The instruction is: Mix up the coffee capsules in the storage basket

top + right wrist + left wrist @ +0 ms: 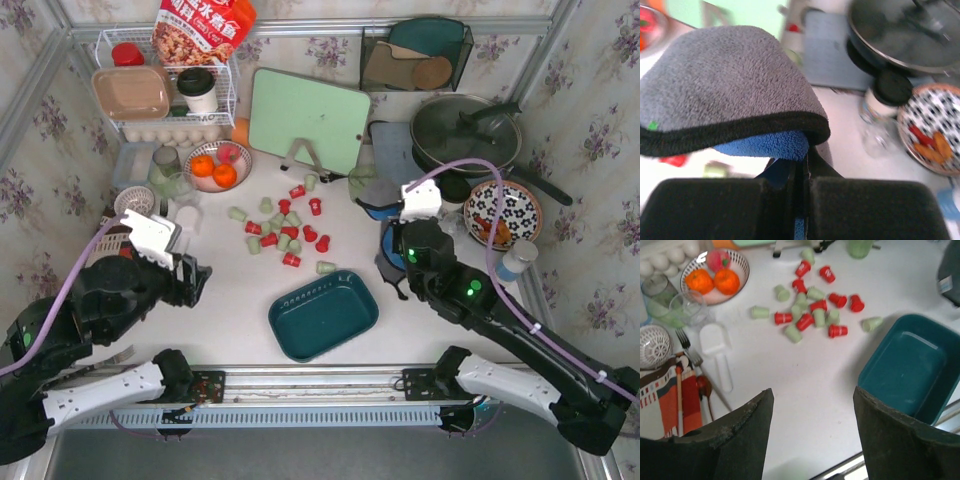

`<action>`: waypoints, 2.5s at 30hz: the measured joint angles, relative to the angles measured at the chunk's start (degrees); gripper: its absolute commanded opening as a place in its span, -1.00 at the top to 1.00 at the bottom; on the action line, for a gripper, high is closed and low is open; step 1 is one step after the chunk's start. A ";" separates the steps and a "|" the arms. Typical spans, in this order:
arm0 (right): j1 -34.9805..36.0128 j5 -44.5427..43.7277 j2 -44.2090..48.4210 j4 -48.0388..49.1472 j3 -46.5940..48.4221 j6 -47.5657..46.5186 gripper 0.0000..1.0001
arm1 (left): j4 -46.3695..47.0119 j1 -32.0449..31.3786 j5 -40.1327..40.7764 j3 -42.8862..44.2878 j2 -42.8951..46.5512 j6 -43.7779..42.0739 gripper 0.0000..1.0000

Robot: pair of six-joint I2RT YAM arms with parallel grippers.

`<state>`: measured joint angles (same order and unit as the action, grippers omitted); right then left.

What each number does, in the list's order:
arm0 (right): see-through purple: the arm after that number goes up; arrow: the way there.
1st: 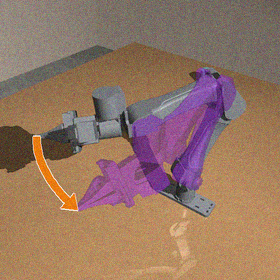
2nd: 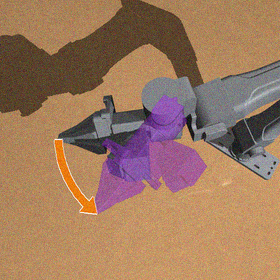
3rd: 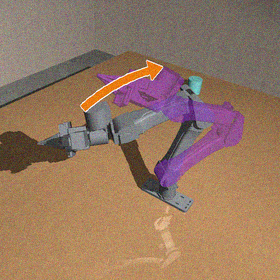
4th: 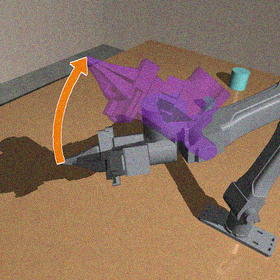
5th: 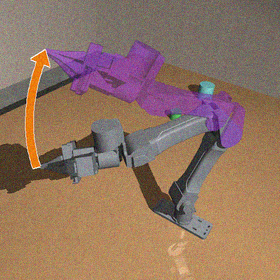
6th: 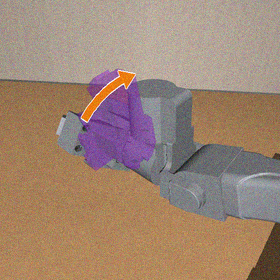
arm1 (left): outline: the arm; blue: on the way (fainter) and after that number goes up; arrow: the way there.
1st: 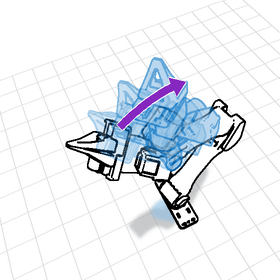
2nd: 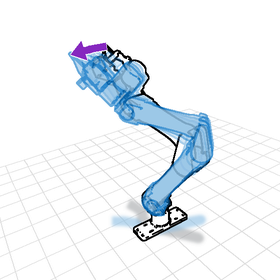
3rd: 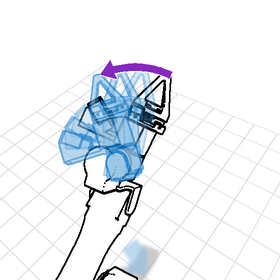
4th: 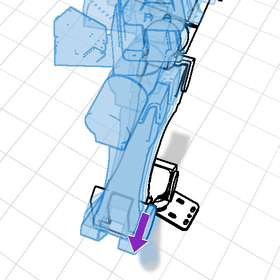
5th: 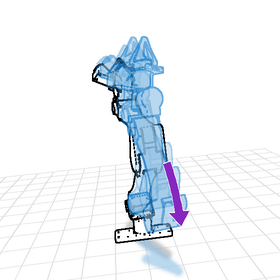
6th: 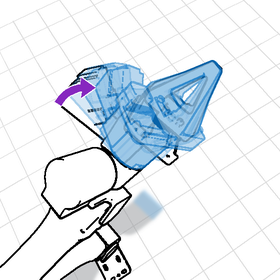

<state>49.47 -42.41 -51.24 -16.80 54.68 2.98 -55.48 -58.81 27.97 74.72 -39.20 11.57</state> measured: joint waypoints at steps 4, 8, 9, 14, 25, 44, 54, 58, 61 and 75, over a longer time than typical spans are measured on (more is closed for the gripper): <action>-5.31 -4.70 4.57 -5.55 -5.07 4.79 1.00 | -1.11 -0.02 0.17 -6.21 5.86 -0.09 -0.38; -15.63 -5.86 9.84 -8.59 -10.47 10.03 1.00 | -0.85 0.00 -0.44 -11.39 10.19 -0.13 -0.40; -18.36 -6.14 10.78 -9.01 -11.72 11.54 1.00 | -0.83 0.02 -0.94 -11.96 10.78 -0.15 -0.40; -31.58 -6.67 13.49 -11.52 -17.55 17.79 1.00 | 0.46 0.02 -2.71 -13.25 12.76 -0.59 -0.40; -39.04 -4.83 -4.61 -17.42 -15.76 32.92 1.00 | 1.46 0.61 -5.29 -15.50 17.14 -1.95 -0.42; -42.75 4.09 -6.10 -13.31 -23.02 44.13 -0.10 | 1.62 0.66 -4.87 -15.69 18.60 -1.20 -0.42; -42.77 4.13 5.57 -16.17 -15.98 35.26 -0.58 | 1.60 0.66 -5.07 -14.86 15.72 0.79 -0.42; -42.77 5.95 8.46 -16.76 -10.80 28.52 -0.40 | 1.62 0.66 -5.11 -14.64 13.00 2.54 -0.42; -42.73 10.03 10.54 -16.15 -8.02 24.57 -0.38 | 1.90 0.66 -5.49 -14.67 10.10 3.80 -0.42; -39.19 31.15 6.36 1.55 -22.62 20.06 -0.24 | 14.84 0.66 -15.10 -14.40 -22.32 2.40 -0.28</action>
<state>10.28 -11.27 -44.88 -15.25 32.05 23.05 -40.64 -58.15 12.86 60.31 -61.52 13.98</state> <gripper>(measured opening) 0.620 0.642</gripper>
